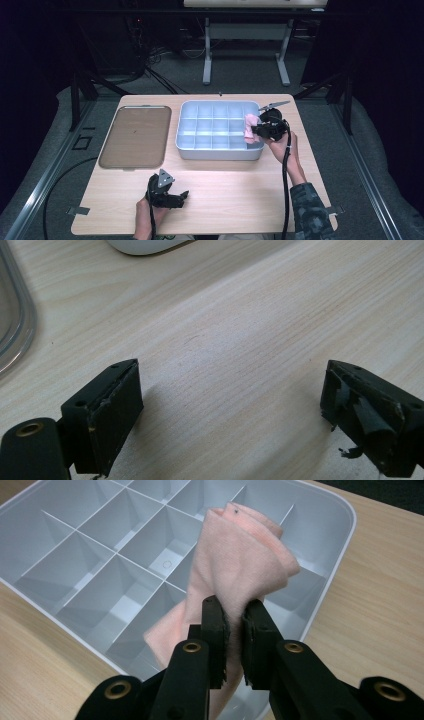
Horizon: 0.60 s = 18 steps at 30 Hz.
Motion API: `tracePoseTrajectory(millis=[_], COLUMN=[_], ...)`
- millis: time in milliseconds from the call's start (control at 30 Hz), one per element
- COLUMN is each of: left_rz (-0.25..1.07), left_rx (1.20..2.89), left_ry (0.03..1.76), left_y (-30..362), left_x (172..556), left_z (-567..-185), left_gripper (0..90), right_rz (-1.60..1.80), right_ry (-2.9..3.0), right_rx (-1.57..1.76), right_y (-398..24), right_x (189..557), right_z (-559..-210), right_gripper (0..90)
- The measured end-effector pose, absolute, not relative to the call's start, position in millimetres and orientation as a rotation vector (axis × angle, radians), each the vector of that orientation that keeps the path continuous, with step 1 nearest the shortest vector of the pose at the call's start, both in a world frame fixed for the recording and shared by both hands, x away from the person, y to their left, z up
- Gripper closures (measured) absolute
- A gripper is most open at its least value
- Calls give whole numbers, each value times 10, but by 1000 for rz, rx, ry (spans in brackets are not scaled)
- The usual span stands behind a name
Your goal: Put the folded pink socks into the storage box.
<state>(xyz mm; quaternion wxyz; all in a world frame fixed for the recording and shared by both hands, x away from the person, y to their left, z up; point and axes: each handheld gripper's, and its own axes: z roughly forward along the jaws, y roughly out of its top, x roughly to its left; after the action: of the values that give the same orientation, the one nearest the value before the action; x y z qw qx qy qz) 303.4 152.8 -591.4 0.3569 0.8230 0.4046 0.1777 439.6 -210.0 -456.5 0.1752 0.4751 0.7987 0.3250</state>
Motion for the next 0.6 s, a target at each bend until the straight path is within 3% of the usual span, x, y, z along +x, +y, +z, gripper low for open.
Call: tracePoseTrajectory(millis=[600], left_rz=[460], left_rx=[2126], left_ry=[1043], left_y=[1528], left_x=[3033], left_z=[-5913], left_gripper=[98], right_rz=[772], right_ry=[2295], right_rx=[1385], right_y=[-2153], right_x=[4498], right_z=[-4863], right_gripper=[820])
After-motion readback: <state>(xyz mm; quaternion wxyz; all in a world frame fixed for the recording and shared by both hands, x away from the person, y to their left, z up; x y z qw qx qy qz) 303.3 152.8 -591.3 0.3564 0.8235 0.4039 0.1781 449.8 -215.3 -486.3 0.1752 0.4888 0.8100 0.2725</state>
